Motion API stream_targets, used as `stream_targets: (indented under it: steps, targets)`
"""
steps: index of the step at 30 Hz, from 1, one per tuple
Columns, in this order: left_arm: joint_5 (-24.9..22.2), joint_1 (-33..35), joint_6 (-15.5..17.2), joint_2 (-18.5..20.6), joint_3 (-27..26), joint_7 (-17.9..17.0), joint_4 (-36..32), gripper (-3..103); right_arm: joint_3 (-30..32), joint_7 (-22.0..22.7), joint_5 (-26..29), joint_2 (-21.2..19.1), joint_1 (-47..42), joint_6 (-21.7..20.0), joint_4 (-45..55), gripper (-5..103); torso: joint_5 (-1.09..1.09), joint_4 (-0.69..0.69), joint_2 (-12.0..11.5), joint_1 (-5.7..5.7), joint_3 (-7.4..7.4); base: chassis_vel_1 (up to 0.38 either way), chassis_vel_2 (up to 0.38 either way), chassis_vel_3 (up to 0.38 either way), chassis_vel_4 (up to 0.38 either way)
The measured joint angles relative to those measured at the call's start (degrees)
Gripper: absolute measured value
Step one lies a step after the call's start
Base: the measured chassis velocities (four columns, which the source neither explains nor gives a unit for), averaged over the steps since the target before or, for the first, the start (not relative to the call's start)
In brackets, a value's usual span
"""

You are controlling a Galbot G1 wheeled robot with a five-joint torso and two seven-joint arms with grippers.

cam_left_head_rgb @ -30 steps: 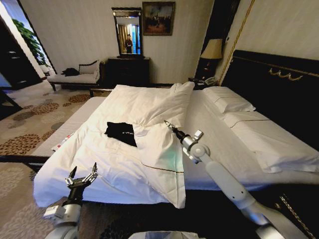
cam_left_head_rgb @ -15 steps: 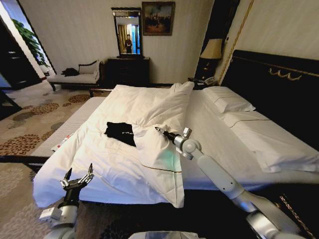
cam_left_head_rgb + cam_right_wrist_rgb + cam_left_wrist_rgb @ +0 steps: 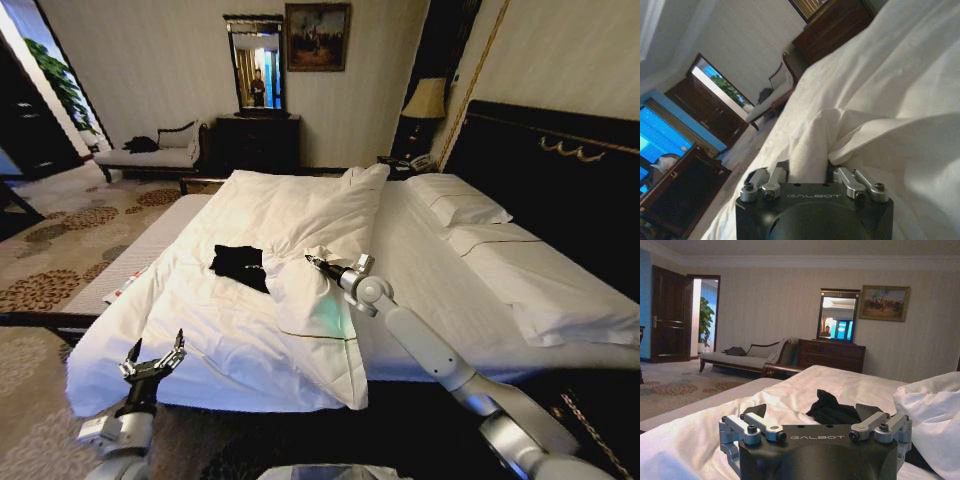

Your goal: Fold the clothes on the bed.

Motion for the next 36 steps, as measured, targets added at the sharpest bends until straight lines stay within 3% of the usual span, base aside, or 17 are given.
stream_targets:
  steps: [3,5,8,10,15,24,25,30,36]
  targets:
    - [0.01,-0.24,-0.01,0.01,0.14,0.0,0.2,100,0.78,-0.57,-0.07,-0.69,-0.72,1.08,1.66,20,0.0,0.0,0.0,0.0,0.0,0.0,0.0,0.0,0.0]
    - [0.03,-0.3,-0.02,0.01,0.26,-0.01,0.21,100,1.12,-0.68,-0.09,-0.83,-1.06,1.38,2.18,20,0.0,0.0,0.0,0.0,0.0,0.0,0.0,0.0,0.0]
    - [0.17,-0.4,-0.02,-0.05,0.67,-0.01,0.2,100,3.55,-0.85,-0.09,-1.34,-3.36,2.71,5.36,5,0.01,0.0,0.0,0.0,0.0,0.0,0.0,0.0,0.0]
    - [0.18,-0.42,-0.02,-0.04,0.83,-0.01,0.09,100,6.3,-0.85,-0.1,-1.79,-5.89,3.79,8.13,1,0.01,0.01,0.0,0.0,0.0,0.0,0.0,0.0,0.0]
    - [0.13,-0.52,-0.01,0.04,0.98,-0.04,-0.07,100,12.56,-0.86,-0.71,-2.79,-11.35,5.44,12.76,0,0.01,0.01,0.0,0.0,0.0,0.0,0.0,0.0,0.0]
    - [-0.23,-1.26,-0.1,-0.09,2.47,-0.12,-0.82,100,34.3,-2.46,-8.57,-5.55,-33.2,10.65,22.95,0,0.01,-0.03,0.01,-0.02,-0.01,0.0,0.0,0.0,0.0]
    - [-0.23,-1.26,-0.1,-0.09,2.47,-0.12,-0.82,100,34.3,-2.46,-8.57,-5.55,-33.2,10.65,22.95,0,0.01,-0.03,0.01,-0.02,-0.01,0.0,0.0,0.0,0.0]
    - [-0.22,-1.77,-0.12,-0.26,3.25,-0.2,-1.37,100,45.95,-2.14,-12.76,-1.71,-45.07,12.62,28.5,0,0.02,-0.01,0.01,-0.01,-0.01,0.0,0.0,0.0,0.0]
    - [-1.17,-2.09,-0.19,0.19,2.95,-0.23,-1.99,100,53.62,-1.3,-15.26,2.45,-51.86,14.63,32.79,0,0.0,-0.01,0.01,-0.02,-0.01,0.0,0.0,0.0,0.0]
